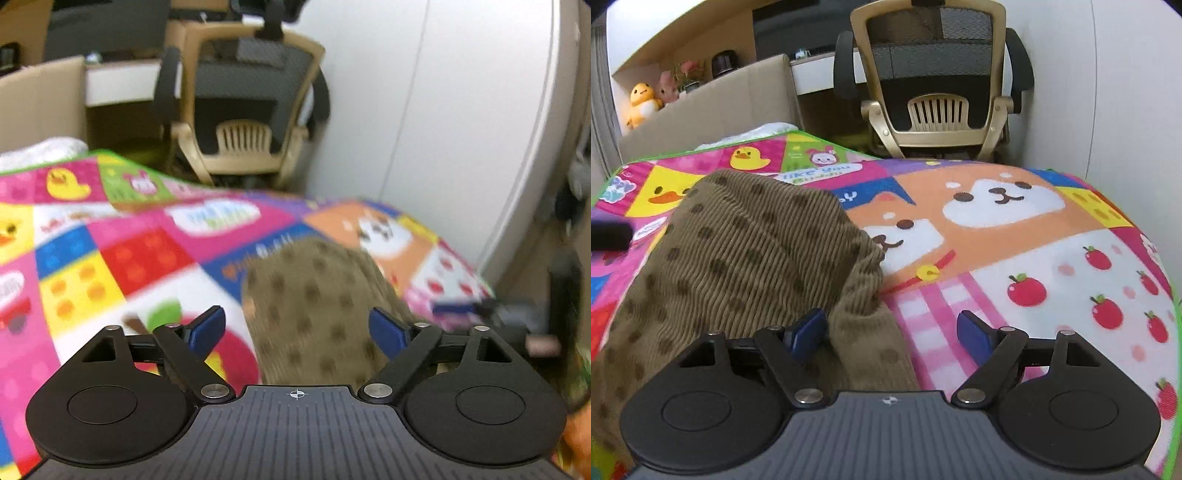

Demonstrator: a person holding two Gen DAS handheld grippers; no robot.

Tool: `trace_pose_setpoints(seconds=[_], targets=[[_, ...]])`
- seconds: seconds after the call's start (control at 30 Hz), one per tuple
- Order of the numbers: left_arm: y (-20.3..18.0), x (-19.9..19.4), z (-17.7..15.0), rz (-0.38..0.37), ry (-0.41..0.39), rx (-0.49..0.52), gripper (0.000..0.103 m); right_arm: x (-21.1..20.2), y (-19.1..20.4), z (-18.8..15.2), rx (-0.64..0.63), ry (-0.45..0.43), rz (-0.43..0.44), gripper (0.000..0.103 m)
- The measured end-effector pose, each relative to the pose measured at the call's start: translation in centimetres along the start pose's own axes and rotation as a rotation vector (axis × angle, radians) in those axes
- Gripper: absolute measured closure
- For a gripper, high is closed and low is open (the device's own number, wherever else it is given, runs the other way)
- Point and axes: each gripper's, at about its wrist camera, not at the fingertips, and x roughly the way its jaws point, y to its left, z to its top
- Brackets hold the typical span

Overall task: Fold clothes
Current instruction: 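Release the folded shirt and press the fold flat with both grippers open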

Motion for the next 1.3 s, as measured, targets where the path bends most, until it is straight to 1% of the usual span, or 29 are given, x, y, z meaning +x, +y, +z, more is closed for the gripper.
trace_pose_setpoints(seconds=[0.1, 0.2, 0.27, 0.3, 0.33, 0.37, 0.4, 0.43, 0.47, 0.53, 0.6, 0.67, 0.77, 0.83, 0.93, 1.0, 1.1, 1.17, 1.23, 1.3], targets=[[0.1, 1.8, 1.3, 0.038, -0.003, 0.001, 0.013, -1.0, 0.4, -0.6, -0.034, -0.009, 0.004, 0.024], [0.2, 4.4, 1.2, 0.057, 0.028, 0.003, 0.012, -2.1, 0.7, -0.7, -0.051, -0.023, 0.018, 0.024], [0.7, 5.6, 1.0, 0.027, 0.051, -0.022, 0.012, -3.1, 0.6, -0.3, -0.045, -0.040, 0.036, 0.024], [0.8, 5.8, 0.9, 0.021, 0.056, -0.031, 0.012, -3.8, 0.6, 0.1, -0.037, -0.062, 0.059, 0.020], [1.0, 6.1, 0.8, 0.016, 0.061, -0.040, 0.011, -4.5, 0.7, 0.5, -0.031, -0.083, 0.085, 0.015], [0.9, 6.2, 0.6, 0.021, 0.061, -0.029, 0.009, -5.1, 1.1, 0.9, -0.035, -0.103, 0.122, 0.012], [0.9, 6.3, 0.5, 0.027, 0.061, -0.017, 0.008, -5.7, 1.6, 1.2, -0.041, -0.122, 0.159, 0.006], [0.8, 6.4, 0.3, 0.034, 0.058, -0.001, 0.008, -5.8, 2.3, 1.3, -0.061, -0.124, 0.192, 0.004], [0.9, 6.6, 0.3, 0.030, 0.061, -0.007, 0.007, -6.0, 3.1, 1.4, -0.081, -0.124, 0.223, 0.004], [1.3, 6.7, 0.1, 0.020, 0.067, -0.027, 0.007, -5.2, 4.9, 0.9, -0.130, -0.084, 0.255, 0.004], [1.6, 6.6, 0.0, 0.014, 0.069, -0.042, 0.007, -3.6, 6.4, -0.2, -0.162, -0.015, 0.241, 0.004], [1.7, 6.3, -0.1, 0.013, 0.069, -0.045, 0.006, -2.4, 7.2, -1.2, -0.156, 0.024, 0.233, 0.001], [1.9, 5.8, -0.1, 0.017, 0.064, -0.045, 0.006, -2.7, 7.7, -1.2, -0.183, 0.016, 0.222, 0.000], [1.9, 5.6, 0.0, 0.021, 0.061, -0.045, 0.006, -3.4, 7.5, -0.8, -0.198, 0.014, 0.236, 0.000], [2.0, 5.6, -0.1, 0.018, 0.059, -0.049, 0.006, -4.8, 6.4, 0.4, -0.206, -0.030, 0.223, 0.000], [2.1, 5.6, 0.0, 0.016, 0.059, -0.052, 0.006, -5.4, 5.3, 1.3, -0.180, -0.065, 0.192, 0.000], [2.1, 5.6, 0.0, 0.016, 0.059, -0.054, 0.006, -5.0, 3.9, 2.5, -0.143, -0.097, 0.111, 0.000], [2.1, 5.5, -0.1, 0.016, 0.059, -0.056, 0.006, -3.5, 3.9, 2.3, -0.177, -0.071, 0.040, 0.000], [2.2, 4.9, 0.2, 0.001, 0.057, -0.072, 0.007, -2.2, 4.0, 1.6, -0.178, -0.046, 0.026, 0.000], [2.2, 3.8, 0.7, -0.001, 0.018, -0.073, 0.008, -1.7, 4.0, 1.1, -0.169, -0.038, 0.023, 0.000]])
